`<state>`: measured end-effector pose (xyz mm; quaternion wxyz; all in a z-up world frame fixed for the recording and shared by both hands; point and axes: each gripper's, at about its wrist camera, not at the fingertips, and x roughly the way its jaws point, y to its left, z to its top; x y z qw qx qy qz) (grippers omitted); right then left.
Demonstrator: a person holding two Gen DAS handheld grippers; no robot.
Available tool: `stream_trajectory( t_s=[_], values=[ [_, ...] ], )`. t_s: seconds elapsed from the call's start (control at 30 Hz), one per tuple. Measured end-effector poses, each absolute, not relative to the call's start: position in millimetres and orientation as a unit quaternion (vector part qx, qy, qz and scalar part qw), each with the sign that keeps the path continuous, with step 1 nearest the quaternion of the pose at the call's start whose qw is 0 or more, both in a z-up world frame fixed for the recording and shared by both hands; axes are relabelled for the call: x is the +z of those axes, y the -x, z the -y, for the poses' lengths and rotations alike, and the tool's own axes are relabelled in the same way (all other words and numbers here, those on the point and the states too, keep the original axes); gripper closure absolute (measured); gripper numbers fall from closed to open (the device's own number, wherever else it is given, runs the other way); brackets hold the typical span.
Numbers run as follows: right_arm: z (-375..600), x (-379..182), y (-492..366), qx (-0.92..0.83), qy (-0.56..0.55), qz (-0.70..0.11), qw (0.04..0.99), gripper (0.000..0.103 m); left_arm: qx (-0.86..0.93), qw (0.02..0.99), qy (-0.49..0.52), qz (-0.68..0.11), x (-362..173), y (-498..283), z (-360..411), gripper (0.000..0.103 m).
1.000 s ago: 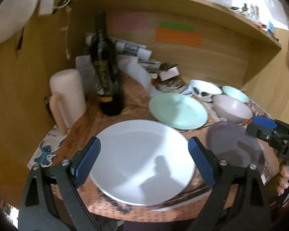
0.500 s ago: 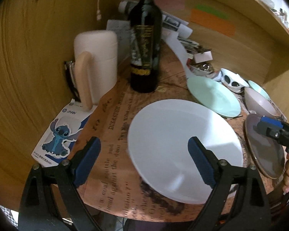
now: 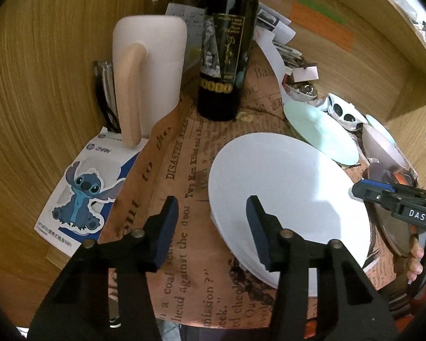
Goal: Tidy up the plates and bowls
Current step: 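Close both grippers on the rim of the white plate, then lift the white plate with both grippers and carry it over the dark plate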
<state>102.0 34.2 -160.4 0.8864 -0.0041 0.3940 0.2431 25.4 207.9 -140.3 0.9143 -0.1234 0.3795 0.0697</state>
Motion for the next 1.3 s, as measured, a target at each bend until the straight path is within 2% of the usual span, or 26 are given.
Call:
stream_trajectory(
  t_s=[0.3,0.6,0.9,1.3],
  values=[
    [-41.8,-167.0,-110.1,0.233,0.016,-0.417,0.878,0.077,0.041,0.905,0.148,-0.396,-151.8,-27.4,-211.5,0.064],
    [-47.2,-171.1,-112.7,0.235,0.016,-0.424,0.874,0.077,0.005,0.900,0.155,-0.407,-153.3,-33.4,-206.1,0.077],
    [-45.1,-169.3,-107.8,0.236,0.012,-0.413,0.880,0.077,0.028,0.901,0.144,-0.409,-149.1,-33.4,-201.9,0.076],
    [-40.5,-150.9,-94.1,0.244,0.012,-0.368,0.897,0.077,0.045,0.918,0.121,-0.376,-124.7,-22.2,-189.6,0.076]
  ],
)
